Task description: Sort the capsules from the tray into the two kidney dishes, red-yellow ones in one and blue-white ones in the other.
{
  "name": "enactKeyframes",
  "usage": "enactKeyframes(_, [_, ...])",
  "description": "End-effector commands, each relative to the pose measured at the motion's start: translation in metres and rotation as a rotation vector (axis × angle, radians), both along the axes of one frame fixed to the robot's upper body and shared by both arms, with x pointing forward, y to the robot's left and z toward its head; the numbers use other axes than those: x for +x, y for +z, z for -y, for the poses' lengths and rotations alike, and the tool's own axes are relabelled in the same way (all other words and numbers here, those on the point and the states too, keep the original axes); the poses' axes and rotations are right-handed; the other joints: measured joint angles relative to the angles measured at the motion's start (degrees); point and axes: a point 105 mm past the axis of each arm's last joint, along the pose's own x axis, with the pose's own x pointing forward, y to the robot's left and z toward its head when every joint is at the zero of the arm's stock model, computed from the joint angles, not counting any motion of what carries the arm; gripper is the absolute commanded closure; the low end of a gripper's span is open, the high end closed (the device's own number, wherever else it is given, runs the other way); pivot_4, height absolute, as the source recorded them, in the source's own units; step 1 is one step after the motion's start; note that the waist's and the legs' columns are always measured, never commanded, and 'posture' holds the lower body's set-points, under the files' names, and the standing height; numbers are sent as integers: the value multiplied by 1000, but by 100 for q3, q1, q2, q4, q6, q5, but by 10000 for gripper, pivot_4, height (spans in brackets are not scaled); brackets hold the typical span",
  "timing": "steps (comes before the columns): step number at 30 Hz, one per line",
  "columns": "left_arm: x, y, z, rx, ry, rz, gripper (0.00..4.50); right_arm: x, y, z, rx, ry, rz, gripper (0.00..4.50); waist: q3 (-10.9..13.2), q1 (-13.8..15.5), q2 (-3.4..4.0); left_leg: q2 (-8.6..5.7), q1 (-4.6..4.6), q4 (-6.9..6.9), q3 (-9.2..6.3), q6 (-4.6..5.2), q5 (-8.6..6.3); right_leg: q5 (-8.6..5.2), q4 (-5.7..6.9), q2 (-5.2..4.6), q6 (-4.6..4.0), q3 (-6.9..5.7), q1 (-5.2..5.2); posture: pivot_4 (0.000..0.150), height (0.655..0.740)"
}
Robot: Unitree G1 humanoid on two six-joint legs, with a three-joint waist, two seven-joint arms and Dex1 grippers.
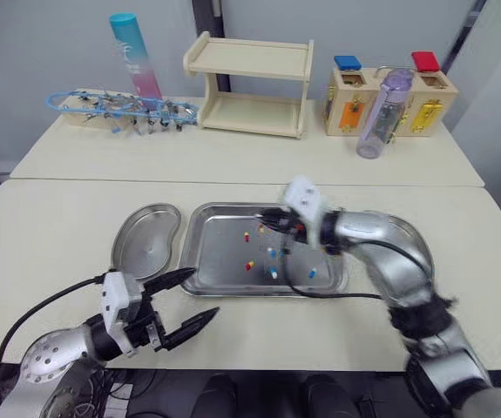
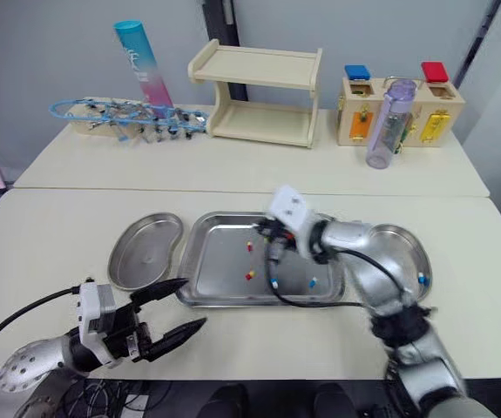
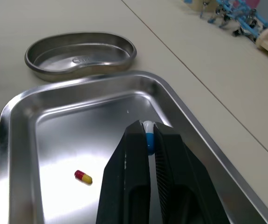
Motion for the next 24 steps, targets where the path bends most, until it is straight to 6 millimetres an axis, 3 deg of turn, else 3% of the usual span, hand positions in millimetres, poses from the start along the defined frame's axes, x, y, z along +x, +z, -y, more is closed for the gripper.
enactKeyframes(1, [-2,12,13,-37,-115,56,0,-13,21,29,30,-58,29,44598,1,-7,1,-1,0,0,0,0,0,0,0,-1,0,0,2,1500,7400])
enactKeyframes(4, [2,19,25,-47,-209,123,0,-23,19,78,-18,-231,-13,44598,1,19,2,1,2,1,-1,0,0,0,0,1,0,-4,5,1500,7400])
enactKeyframes(9, [7,26,36,-95,-286,149,0,-41,10,134,-92,-438,-82,44598,1,66,2,0,1,1,3,1,0,0,-4,1,0,-1,6,1500,7400])
enactKeyframes(15, [11,29,42,-115,-316,162,0,-50,-12,166,-156,-557,-155,44598,0,70,2,0,2,5,8,1,0,0,-6,0,1,3,9,1500,7400])
enactKeyframes(19, [11,27,43,-119,-318,166,0,-44,-25,185,-196,-663,-164,44598,0,67,2,0,2,6,8,2,1,0,-5,1,1,3,10,1500,7400])
enactKeyframes(24, [12,25,39,-127,-281,177,0,-37,-21,195,-185,-701,-119,30796,0,91,2,0,1,6,8,1,0,0,-8,1,1,3,9,1500,7400])
